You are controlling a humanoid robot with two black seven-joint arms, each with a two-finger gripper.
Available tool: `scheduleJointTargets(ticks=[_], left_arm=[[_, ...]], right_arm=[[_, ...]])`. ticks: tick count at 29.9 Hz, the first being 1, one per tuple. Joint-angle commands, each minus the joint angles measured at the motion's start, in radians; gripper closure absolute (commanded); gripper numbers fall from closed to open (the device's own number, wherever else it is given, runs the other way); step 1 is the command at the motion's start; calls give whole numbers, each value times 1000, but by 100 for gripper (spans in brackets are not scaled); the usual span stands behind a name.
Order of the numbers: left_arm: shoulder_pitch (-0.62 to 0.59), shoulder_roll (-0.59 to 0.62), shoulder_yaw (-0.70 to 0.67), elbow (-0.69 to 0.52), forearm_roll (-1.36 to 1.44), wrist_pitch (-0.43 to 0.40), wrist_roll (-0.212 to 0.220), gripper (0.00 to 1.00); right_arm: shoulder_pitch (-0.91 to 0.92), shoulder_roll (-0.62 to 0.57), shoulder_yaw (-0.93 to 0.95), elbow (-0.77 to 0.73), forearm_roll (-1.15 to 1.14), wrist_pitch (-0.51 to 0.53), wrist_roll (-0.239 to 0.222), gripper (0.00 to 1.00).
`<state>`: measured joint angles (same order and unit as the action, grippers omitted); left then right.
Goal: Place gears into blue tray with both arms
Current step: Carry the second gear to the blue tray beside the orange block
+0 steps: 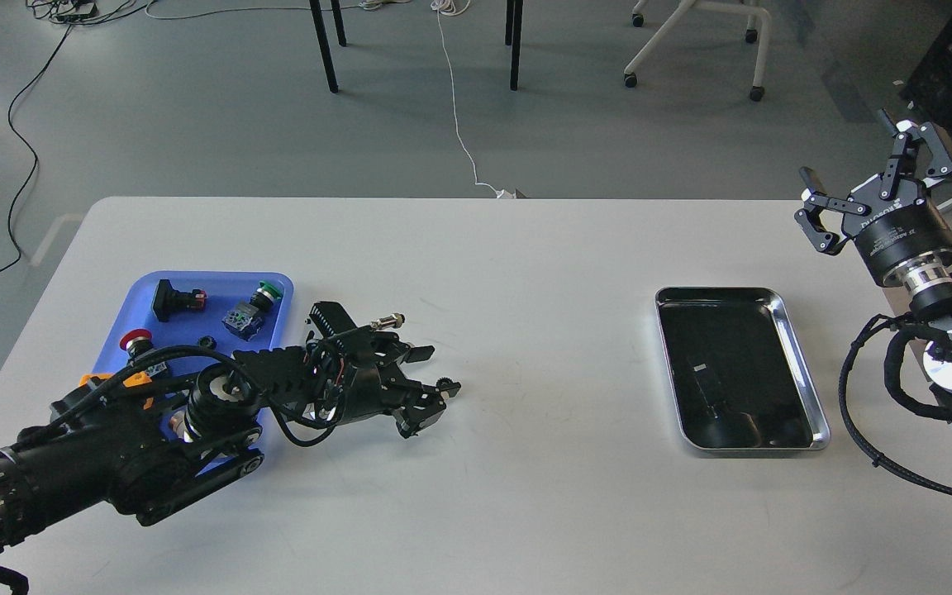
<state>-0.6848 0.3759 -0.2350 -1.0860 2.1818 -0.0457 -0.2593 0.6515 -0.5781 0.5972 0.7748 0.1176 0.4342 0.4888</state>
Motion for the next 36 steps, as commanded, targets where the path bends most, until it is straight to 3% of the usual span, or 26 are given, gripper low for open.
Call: scheduleJointTargets(ticks=[1,8,15,23,24,27,33,36], left_arm=[[1,-2,17,1,0,1,2,45],[1,-32,19,3,0,4,2,45],[4,-34,19,18,0,4,5,60],[4,-32,22,26,0,7,3,65],[8,-32,23,46,0,7,0,78],[10,-32,19,54,0,7,-1,87],[-8,7,-21,11,0,12,-6,87],[-36,108,-49,-73,-101,9,-6,87]], right_arm=[[0,1,1,0,-1,0,0,2],[0,0,-1,0,-1,3,0,2],[0,0,-1,0,-1,5,0,2],[0,0,-1,0,-1,5,0,2],[2,0,-1,0,-1,5,0,2],[3,-2,-1,0,-3,5,0,2],[8,-3,-2,-2,-3,5,0,2],[11,-6,-2,-2,-3,5,0,2]])
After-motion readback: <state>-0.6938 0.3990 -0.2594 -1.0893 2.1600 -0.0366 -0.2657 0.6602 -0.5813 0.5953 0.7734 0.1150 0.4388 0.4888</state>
